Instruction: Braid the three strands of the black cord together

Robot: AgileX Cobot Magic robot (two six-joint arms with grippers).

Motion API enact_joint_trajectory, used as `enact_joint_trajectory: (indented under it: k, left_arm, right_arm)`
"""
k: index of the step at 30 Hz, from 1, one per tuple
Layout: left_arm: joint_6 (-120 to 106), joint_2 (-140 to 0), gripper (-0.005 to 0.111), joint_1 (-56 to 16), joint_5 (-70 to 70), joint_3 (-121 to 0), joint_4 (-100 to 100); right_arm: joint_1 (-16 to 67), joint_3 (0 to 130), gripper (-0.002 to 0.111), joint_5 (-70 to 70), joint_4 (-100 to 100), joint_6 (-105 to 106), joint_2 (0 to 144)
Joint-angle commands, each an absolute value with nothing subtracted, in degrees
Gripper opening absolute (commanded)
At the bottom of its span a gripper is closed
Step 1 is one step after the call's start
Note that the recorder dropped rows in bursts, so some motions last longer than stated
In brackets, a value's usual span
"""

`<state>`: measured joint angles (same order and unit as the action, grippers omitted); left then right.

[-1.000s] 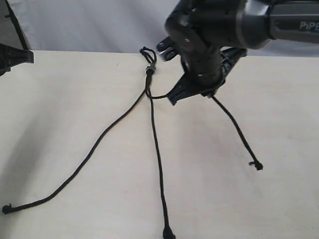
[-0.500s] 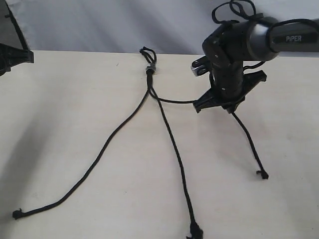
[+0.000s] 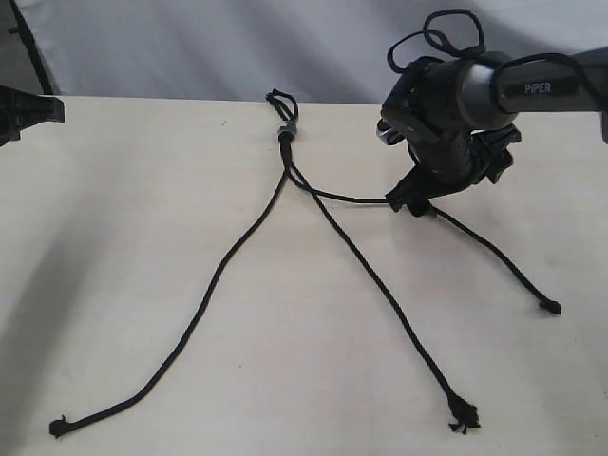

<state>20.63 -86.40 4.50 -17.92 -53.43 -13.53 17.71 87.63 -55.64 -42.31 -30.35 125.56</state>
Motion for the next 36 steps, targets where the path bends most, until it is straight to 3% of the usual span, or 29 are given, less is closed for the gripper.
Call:
enact_joint_trajectory:
  k: [1,4,6,7,10,12,16,19,36]
  left_arm:
    - [17.83,-85.98,0.0,1.14,-18.2,-53.2,-12.03]
    - [11.13,-85.98,0.0,-12.74,-22.49,-56.85,-3.58]
    - [9.82,-86.63,0.0,-23.46,-23.39,-58.34,-2.68]
    - [9.62,-87.81,0.0,-27.89,-22.91,-59.02,-2.68]
    - [9.62,-93.87,0.001,-37.57,-22.47,-62.04,-2.68]
    - [9.62,-99.27,0.012,-40.76,-23.29,-66.37,-2.68]
    - [13.34,-108.26,0.049,-43.71,-29.52,-76.17,-2.1]
    - [16.05,-114.8,0.064,-44.82,-35.88,-83.52,-2.1]
    - [24.11,-139.86,0.066,-44.96,-60.96,-116.62,0.74]
  right_arm:
    - [17.44,90.4,0.088,-61.29,-46.03,-30.61,121.42]
    - [16.17,90.85,0.081,-68.76,-54.39,-30.97,110.76]
    - [11.99,90.14,0.032,-65.66,-51.28,-33.87,103.94]
    - [9.17,88.36,-0.001,-61.78,-48.57,-37.78,100.51]
    - [1.36,77.82,-0.001,-46.85,-38.02,-41.91,91.61]
    - [-1.23,70.22,-0.001,-38.45,-37.69,-41.91,88.35]
    - [-3.99,60.92,-0.001,-27.16,-37.93,-44.36,86.01]
    - [-4.57,57.33,-0.001,-22.84,-40.25,-44.48,86.01]
    - [-4.57,55.47,-0.001,-18.51,-42.35,-45.62,86.01]
